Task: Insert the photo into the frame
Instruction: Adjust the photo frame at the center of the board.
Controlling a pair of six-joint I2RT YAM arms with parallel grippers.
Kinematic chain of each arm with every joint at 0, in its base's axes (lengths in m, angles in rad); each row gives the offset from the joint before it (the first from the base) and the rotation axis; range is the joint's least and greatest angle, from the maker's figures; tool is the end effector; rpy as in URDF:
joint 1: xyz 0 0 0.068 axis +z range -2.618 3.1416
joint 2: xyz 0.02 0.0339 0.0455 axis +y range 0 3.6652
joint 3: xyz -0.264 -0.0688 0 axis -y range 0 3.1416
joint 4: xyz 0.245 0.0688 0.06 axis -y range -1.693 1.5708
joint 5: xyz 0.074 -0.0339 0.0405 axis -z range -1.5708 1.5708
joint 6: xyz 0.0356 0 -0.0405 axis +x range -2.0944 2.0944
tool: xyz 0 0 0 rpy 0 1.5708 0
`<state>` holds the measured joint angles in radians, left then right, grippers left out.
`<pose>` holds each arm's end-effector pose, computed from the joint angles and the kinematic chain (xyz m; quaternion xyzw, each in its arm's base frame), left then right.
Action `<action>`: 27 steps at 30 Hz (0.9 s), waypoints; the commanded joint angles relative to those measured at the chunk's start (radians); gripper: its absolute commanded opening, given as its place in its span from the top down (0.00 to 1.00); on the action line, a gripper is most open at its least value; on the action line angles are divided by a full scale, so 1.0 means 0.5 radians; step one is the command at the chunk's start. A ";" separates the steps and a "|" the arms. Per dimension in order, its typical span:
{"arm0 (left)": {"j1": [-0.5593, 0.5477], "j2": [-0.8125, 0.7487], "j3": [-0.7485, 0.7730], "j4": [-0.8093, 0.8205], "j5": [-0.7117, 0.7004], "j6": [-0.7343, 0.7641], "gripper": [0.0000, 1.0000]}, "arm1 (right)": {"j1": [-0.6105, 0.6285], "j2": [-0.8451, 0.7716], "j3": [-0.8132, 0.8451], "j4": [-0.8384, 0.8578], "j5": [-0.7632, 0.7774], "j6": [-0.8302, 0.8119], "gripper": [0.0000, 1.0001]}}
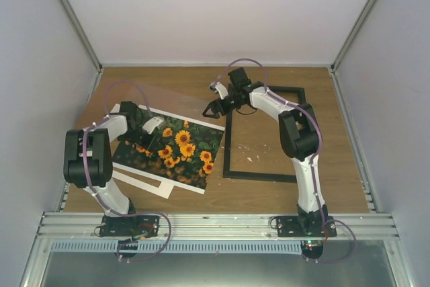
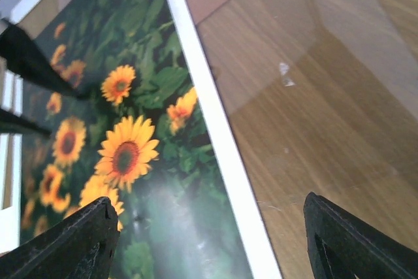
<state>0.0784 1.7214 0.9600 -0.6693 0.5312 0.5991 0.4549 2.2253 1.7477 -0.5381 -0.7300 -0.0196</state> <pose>0.2935 0.0050 0.1452 0.2655 0.9254 -0.2245 0.1507 0.4197 0.2317 0.1782 -0.3062 0.8502 0.3905 0.1758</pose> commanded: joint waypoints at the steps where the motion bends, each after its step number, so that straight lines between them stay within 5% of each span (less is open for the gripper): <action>1: -0.071 -0.087 -0.134 -0.259 -0.109 0.229 0.44 | -0.033 -0.038 -0.017 0.043 0.221 0.010 0.23; 7: 0.202 -0.119 0.134 -0.100 0.029 -0.014 0.38 | -0.060 -0.261 -0.290 0.194 0.387 -0.062 0.28; 12: 0.330 -0.039 0.269 0.203 -0.380 -0.219 0.31 | 0.056 -0.137 -0.104 0.101 0.449 -0.283 0.37; 20: 0.386 -0.161 0.080 0.556 -0.874 0.242 0.16 | 0.176 -0.027 -0.130 0.019 0.808 -0.558 0.49; 27: 0.705 -0.164 0.080 0.513 -0.880 0.611 0.13 | 0.159 -0.003 -0.213 -0.104 0.952 -0.608 0.56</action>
<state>0.3500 1.6760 1.0172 -0.4843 0.1577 0.7570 0.5468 2.2227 1.6695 -0.5404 -0.3328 -0.2832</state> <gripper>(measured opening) 0.867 0.458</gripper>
